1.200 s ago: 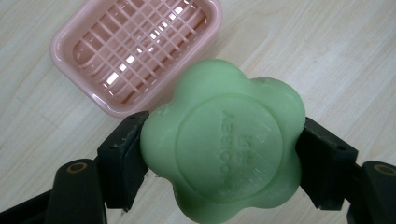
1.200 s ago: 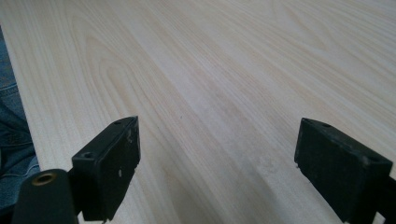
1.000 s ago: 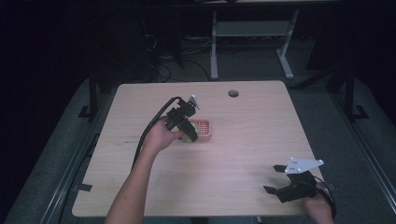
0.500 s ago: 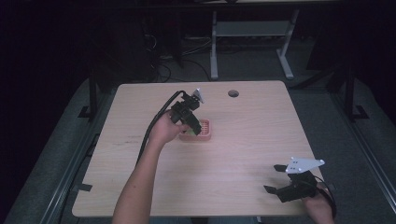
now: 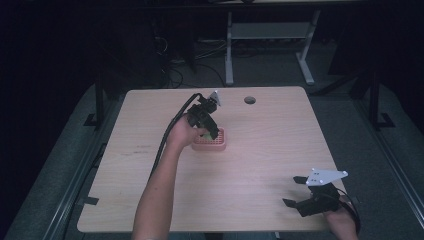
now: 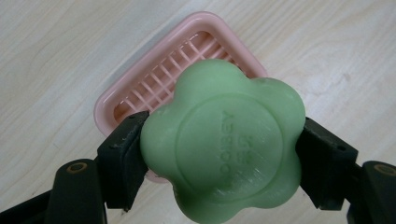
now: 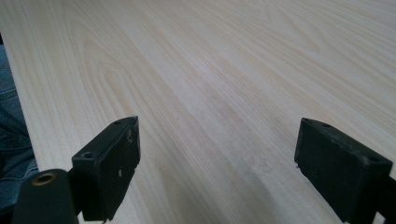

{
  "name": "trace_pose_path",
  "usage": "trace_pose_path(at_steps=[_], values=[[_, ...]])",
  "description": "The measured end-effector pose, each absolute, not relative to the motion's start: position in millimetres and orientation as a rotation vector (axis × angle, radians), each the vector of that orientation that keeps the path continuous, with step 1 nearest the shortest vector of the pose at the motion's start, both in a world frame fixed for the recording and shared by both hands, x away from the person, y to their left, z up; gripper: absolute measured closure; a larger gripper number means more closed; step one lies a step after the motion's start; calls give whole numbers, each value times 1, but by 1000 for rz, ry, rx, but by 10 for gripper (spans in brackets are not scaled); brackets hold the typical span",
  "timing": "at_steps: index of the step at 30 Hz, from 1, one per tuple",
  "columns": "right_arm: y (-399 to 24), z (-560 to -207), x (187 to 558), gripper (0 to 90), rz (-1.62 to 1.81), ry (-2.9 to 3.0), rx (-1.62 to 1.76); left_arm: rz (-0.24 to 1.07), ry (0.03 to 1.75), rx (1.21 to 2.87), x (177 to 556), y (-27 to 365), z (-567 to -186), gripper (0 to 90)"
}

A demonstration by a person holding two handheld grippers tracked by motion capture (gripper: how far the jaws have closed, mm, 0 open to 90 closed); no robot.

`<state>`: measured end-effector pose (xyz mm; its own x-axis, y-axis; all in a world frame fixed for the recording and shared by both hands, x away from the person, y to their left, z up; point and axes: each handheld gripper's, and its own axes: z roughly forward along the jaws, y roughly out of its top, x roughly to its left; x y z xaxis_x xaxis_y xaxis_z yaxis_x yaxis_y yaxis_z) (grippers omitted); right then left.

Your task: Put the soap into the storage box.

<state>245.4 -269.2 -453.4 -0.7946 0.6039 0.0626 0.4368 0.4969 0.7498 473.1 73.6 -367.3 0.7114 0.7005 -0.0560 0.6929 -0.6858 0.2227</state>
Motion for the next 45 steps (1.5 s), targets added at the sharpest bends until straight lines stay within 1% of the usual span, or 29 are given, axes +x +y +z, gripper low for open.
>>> trace_pose_path(at_steps=[7,15,22,26,45], values=[[-269,-453,246,138,1180,2531,892,51,1143,2685,479,74,-374,267],[-270,-453,246,138,1188,2526,893,16,1209,2672,488,73,-387,267],[-270,-453,246,138,1193,2527,899,-4,1231,2668,493,70,-395,267],[-270,-454,247,138,1195,2525,900,10,1240,2679,496,70,-400,266],[-270,-454,247,138,1192,2526,902,-12,1295,2642,498,67,-412,266]])
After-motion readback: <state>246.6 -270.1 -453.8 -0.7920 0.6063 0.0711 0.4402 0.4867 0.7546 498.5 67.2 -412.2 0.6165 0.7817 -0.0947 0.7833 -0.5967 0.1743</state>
